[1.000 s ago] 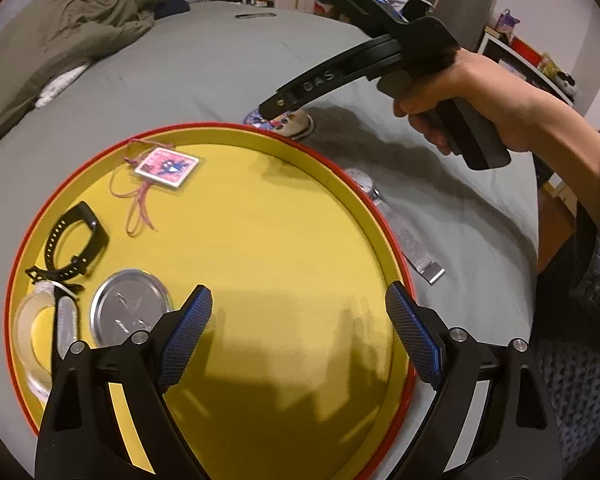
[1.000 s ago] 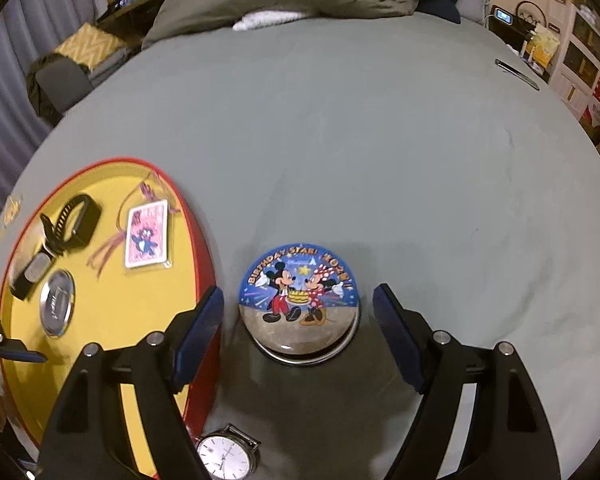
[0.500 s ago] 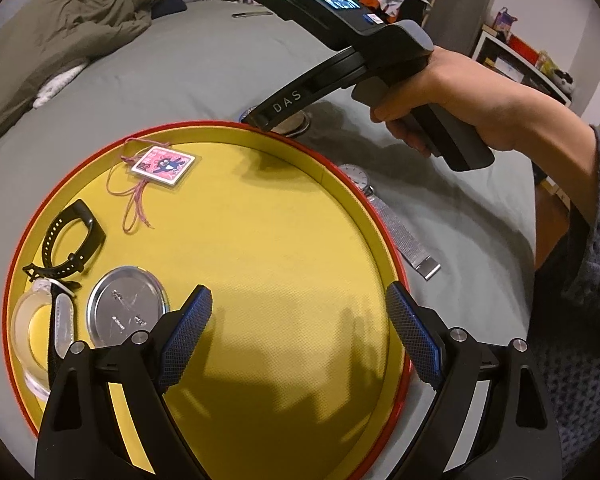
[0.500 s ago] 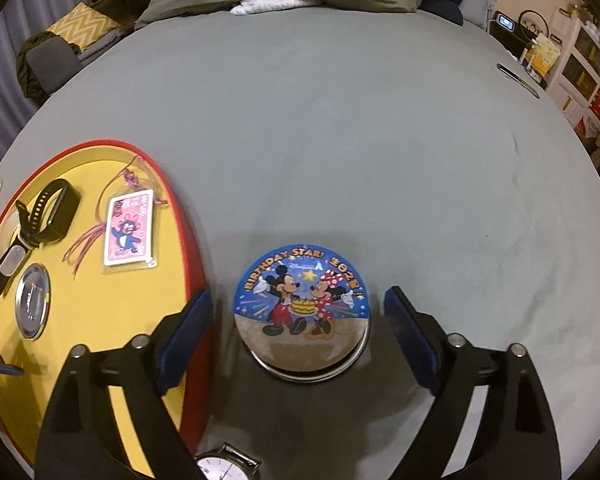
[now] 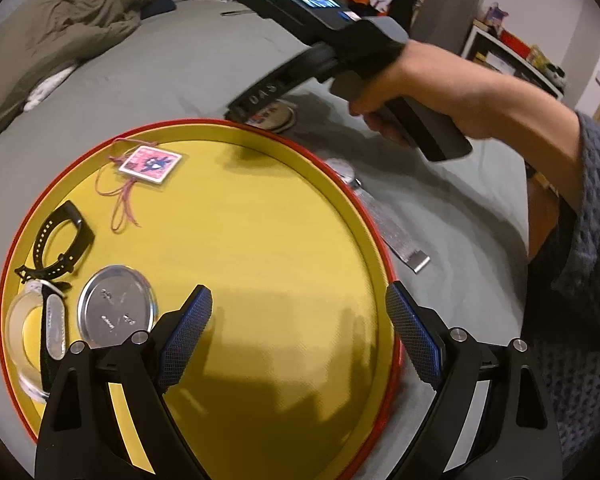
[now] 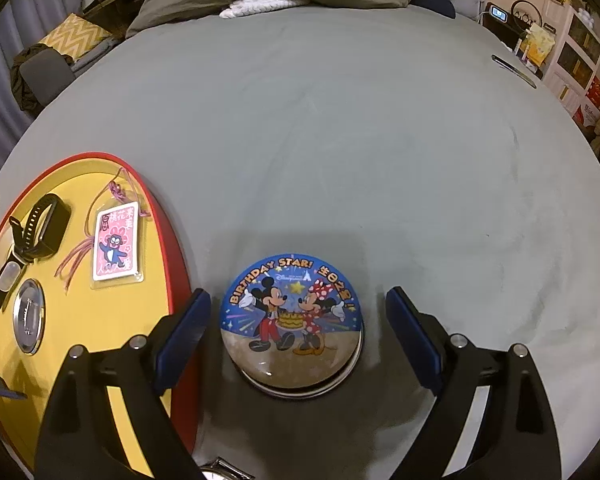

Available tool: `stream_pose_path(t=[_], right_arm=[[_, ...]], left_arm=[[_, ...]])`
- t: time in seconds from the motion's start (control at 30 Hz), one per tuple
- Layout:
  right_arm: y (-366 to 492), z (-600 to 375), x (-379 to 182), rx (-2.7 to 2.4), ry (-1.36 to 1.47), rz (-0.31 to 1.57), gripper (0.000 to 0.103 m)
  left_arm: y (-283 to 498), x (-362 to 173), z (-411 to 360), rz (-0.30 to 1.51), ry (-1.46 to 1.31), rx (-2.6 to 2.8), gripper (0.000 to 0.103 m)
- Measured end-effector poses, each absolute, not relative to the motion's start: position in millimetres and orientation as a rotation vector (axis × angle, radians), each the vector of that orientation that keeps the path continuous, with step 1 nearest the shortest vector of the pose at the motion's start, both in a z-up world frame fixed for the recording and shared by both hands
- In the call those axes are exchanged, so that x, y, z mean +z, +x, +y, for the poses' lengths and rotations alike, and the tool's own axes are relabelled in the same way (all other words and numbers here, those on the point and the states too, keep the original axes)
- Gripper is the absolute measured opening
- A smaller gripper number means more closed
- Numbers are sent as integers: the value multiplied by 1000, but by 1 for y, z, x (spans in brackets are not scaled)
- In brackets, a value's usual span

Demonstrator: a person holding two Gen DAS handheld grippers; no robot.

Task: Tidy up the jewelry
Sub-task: 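Grasp the Mickey-and-Minnie badge with the right tool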

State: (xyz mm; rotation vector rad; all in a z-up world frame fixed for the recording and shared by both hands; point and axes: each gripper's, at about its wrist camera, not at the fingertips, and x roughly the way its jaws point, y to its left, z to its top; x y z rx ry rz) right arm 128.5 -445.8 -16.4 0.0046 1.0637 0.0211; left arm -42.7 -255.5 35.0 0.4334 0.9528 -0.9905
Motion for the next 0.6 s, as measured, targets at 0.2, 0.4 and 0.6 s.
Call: stream_pose_path(t=[0.2, 0.4, 0.6], right_arm=[[127, -442, -22, 10, -109, 1079, 83], [125, -439, -23, 29, -132, 1058, 83], [116, -429, -24, -20, -247, 1065, 82]], left_arm=[[-48, 33, -259, 954, 456, -1003, 86], [-47, 32, -259, 961, 453, -1006, 86], [-47, 30, -258, 966, 462, -1007, 86]])
